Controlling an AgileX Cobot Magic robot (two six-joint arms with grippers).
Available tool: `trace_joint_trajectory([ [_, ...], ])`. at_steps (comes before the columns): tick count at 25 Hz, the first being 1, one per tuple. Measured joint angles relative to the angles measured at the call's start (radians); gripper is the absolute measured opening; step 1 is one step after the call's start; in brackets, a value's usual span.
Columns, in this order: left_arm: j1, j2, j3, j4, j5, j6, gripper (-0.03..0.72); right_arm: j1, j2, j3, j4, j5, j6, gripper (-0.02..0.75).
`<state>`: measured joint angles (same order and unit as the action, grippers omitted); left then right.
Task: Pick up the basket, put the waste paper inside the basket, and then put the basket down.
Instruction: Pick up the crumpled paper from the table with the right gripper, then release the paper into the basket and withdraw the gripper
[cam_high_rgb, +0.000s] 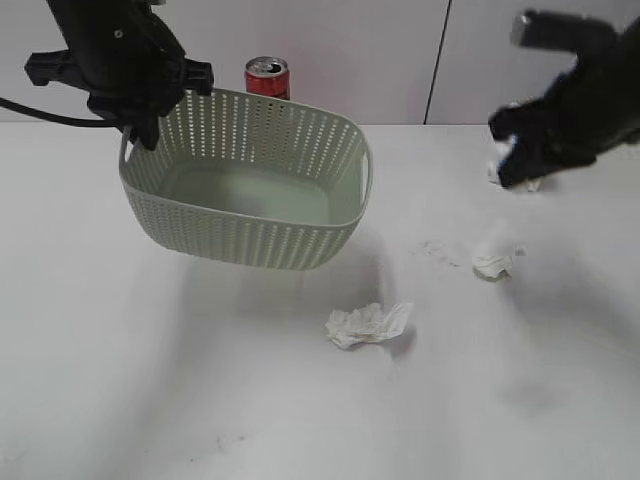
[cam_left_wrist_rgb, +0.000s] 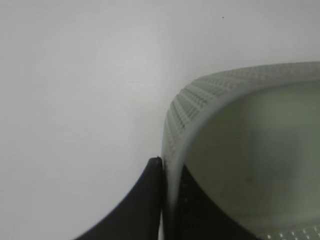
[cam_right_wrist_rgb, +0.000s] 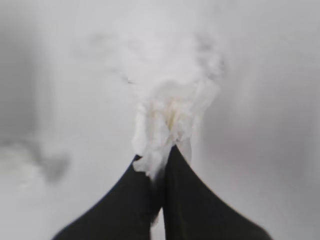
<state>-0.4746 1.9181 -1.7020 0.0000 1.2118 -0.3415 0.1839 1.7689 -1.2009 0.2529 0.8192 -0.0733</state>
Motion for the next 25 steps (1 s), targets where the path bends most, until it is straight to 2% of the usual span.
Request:
trace_joint_trajectory([
  [4,0.0,0.001,0.0,-0.032,-0.002,0.009,0.0,0.148,-0.154,-0.079,0.169,-0.001,-0.203,0.006],
  [8,0.0,0.001,0.0,-0.069,-0.003,0.022,0.0,0.3,-0.181,-0.202,0.212,-0.017,-0.25,0.006],
  [10,0.0,0.001,0.0,-0.074,-0.003,0.026,0.0,0.348,-0.157,-0.231,0.213,-0.045,-0.267,0.006],
  [14,0.0,0.001,0.0,-0.076,-0.002,0.03,0.0,0.386,-0.074,-0.241,0.228,-0.059,-0.351,0.013],
  [16,0.0,0.001,0.0,-0.076,-0.002,0.03,0.0,0.386,-0.029,-0.241,0.259,-0.059,-0.363,0.041],
  [18,0.0,0.001,0.0,-0.076,-0.002,0.031,0.0,0.386,0.011,-0.241,0.289,-0.059,-0.37,0.119],
  [20,0.0,0.001,0.0,-0.076,-0.002,0.032,0.0,0.386,0.043,-0.241,0.305,-0.058,-0.371,0.26],
  [23,0.0,0.002,0.0,-0.076,-0.002,0.032,0.0,0.386,0.056,-0.241,0.308,-0.058,-0.371,0.533],
  [25,0.0,0.002,0.0,-0.076,-0.002,0.032,0.0,0.386,0.056,-0.246,0.311,-0.059,-0.371,0.63],
])
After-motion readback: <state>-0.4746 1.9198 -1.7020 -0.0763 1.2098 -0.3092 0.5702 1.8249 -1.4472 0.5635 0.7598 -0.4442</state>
